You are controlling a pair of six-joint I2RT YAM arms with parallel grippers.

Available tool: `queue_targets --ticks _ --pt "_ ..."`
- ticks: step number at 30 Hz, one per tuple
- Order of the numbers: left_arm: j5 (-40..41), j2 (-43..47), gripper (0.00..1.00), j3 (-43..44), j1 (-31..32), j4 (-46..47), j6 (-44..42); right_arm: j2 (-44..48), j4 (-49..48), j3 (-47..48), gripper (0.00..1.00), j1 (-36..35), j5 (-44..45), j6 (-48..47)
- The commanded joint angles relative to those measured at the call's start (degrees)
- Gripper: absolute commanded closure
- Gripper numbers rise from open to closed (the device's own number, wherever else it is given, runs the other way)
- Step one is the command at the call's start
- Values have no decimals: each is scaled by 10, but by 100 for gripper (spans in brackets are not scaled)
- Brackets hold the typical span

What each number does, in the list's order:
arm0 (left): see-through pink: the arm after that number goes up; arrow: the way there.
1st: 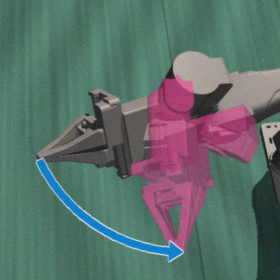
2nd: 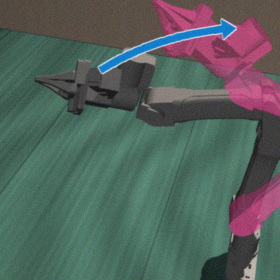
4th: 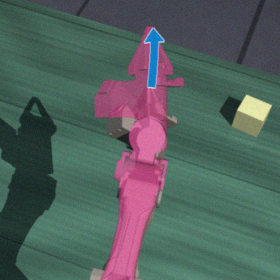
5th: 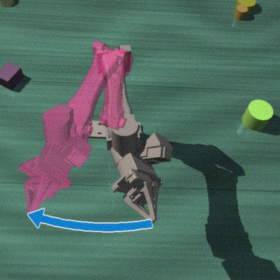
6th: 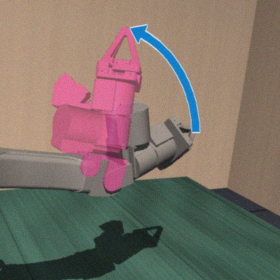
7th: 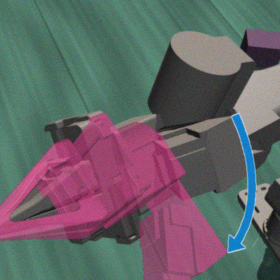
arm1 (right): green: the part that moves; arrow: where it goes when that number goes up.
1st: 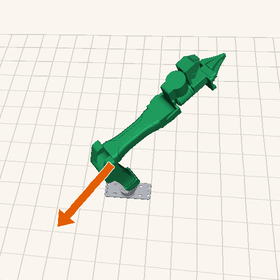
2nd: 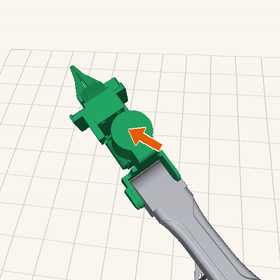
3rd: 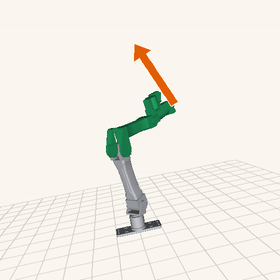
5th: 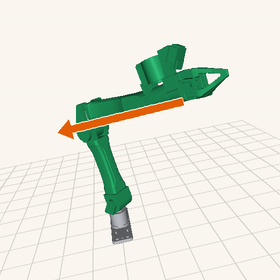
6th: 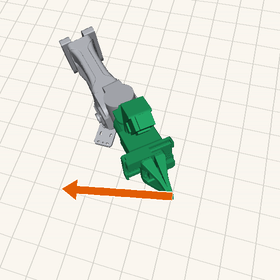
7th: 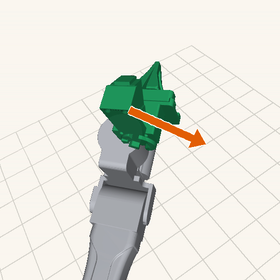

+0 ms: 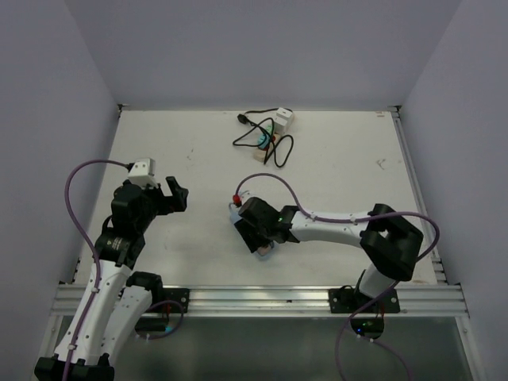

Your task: Pull the plug off the socket

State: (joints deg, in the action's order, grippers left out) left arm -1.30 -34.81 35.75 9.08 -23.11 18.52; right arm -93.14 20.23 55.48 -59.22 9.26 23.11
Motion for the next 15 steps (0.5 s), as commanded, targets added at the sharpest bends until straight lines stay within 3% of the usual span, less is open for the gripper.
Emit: queue_targets --ticks 1,4,7,8,11,15 --pt "-5 4 0 -3 1 34 9 -33 1 62 73 -39 65 -45" --pt "-5 4 0 -3 1 34 10 -53 8 75 66 -47 56 -51" --pt "-5 4 0 -4 1 34 10 -48 -6 61 52 -49 58 -49" --pt "-5 4 0 -3 1 34 10 -38 -12 56 40 -49 55 -49" --pt "-6 2 0 -4 1 33 10 -25 -20 44 18 -50 45 -55" --pt "-6 -2 1 -4 1 34 10 -24 -21 38 5 -51 38 -60"
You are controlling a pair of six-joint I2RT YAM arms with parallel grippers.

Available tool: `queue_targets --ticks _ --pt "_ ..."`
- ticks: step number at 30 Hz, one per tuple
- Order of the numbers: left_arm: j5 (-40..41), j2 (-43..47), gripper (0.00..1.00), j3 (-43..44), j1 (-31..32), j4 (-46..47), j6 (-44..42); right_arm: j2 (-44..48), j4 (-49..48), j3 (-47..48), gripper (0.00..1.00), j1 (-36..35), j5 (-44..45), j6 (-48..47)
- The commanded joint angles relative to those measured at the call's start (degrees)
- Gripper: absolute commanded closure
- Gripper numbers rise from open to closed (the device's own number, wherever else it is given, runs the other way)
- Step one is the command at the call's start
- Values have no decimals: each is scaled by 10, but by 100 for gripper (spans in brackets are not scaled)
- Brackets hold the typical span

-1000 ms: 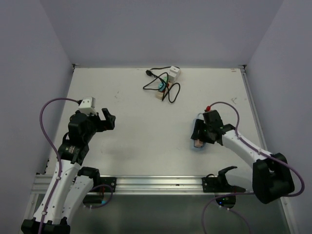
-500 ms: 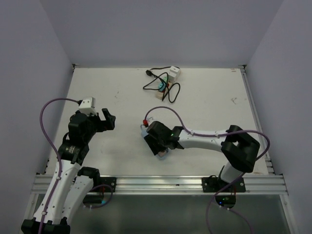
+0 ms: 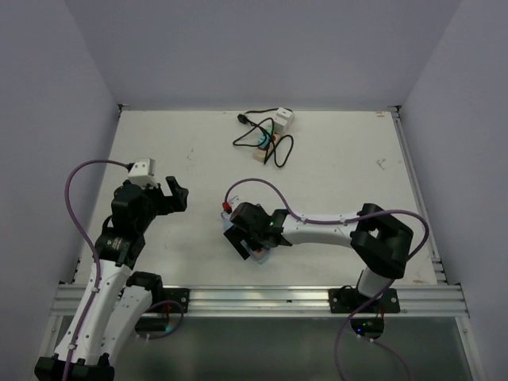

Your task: Pull the plug off the socket

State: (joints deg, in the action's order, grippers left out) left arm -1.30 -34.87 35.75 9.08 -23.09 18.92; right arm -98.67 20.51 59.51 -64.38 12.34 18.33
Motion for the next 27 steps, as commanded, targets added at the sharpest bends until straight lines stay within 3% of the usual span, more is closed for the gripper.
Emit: queue_targets --ticks 1,8,16,27 --pt "-5 -1 1 -3 1 32 7 33 -30 -4 2 0 3 -12" --pt "-5 -6 0 -4 1 31 8 96 -47 -24 1 -11 6 -8" --pt "5 -20 1 -4 1 15 23 216 -100 -116 1 -15 21 1" --pt "-55 -97 1 78 8 -92 158 238 -222 -234 1 -33 6 13"
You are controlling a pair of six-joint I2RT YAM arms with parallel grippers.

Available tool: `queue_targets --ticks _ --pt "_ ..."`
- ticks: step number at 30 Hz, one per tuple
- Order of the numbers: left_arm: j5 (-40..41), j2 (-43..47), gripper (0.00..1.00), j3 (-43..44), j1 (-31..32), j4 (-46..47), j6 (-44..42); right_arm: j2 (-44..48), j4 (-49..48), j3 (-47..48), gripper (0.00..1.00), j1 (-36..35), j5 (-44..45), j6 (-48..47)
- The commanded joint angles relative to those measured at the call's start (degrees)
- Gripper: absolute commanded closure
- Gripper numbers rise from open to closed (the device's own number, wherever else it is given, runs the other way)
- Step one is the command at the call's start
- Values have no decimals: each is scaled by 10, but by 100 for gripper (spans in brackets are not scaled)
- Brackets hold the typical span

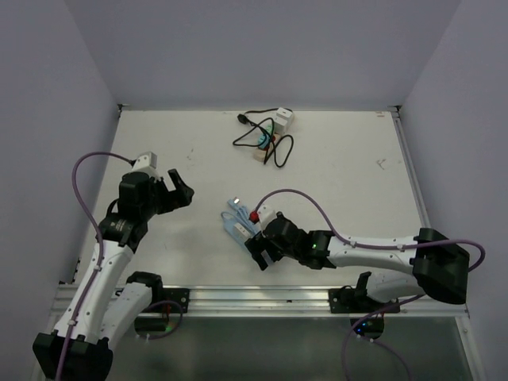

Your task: Pull the plug off the socket

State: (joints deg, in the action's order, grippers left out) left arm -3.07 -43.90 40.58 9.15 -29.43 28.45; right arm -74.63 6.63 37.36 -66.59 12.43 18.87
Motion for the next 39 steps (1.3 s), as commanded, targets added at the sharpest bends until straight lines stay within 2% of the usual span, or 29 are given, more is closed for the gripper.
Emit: queue_targets --ticks 1,8,12,21,27,28,38,39 --pt "-39 -10 1 29 10 -30 76 -5 -90 -17 1 -14 9 7" --pt "18 -57 0 19 123 -15 189 -50 -140 -24 2 -17 26 -7" --pt "76 -87 0 20 199 1 233 -75 -159 -25 5 -18 37 -9" --pt "94 -112 1 8 252 32 278 -83 -173 -40 15 -17 44 -18" --pt "93 -116 1 -12 269 53 306 -78 -177 -48 25 -18 33 -24" --pt "94 -116 1 -16 272 58 317 -77 -177 -48 29 -18 32 -24" --pt "137 -174 4 -10 349 72 423 -81 -190 -58 51 -17 26 -29" --pt "145 -188 4 -7 356 67 433 -78 -193 -60 57 -17 26 -29"
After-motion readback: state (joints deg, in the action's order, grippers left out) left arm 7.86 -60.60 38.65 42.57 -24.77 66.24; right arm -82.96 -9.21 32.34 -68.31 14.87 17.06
